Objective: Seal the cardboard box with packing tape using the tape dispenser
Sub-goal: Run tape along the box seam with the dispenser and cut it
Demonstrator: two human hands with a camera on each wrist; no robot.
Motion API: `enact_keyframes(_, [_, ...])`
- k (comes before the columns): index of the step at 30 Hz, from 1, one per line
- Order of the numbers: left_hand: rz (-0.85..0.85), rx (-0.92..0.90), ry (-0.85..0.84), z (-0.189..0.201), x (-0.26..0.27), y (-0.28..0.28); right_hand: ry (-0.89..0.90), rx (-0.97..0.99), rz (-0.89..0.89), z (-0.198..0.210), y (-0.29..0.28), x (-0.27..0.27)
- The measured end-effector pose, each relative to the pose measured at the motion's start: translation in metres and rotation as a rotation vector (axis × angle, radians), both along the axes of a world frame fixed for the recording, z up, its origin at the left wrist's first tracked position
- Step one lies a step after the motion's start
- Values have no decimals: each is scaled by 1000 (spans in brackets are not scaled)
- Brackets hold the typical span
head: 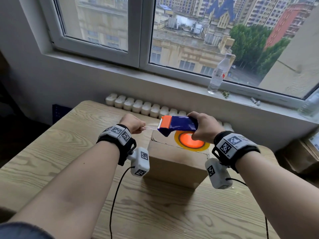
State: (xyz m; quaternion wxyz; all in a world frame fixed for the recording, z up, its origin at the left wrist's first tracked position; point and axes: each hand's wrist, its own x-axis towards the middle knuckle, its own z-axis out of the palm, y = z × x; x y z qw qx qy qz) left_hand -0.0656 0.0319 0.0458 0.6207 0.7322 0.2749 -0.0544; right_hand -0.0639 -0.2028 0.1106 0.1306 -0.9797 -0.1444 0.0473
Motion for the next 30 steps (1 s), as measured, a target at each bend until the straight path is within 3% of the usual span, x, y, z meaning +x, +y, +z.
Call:
enact_keyframes(5, [-111,69,76,-32,1,0,30,-41,81,-10,15,1])
enact_keyframes(14, [-172,113,110,-53,1,-1,23,-188,125,-9,35,4])
enact_keyframes(30, [-245,37,173,-80,0,-18,66,-326,116,-22,47,15])
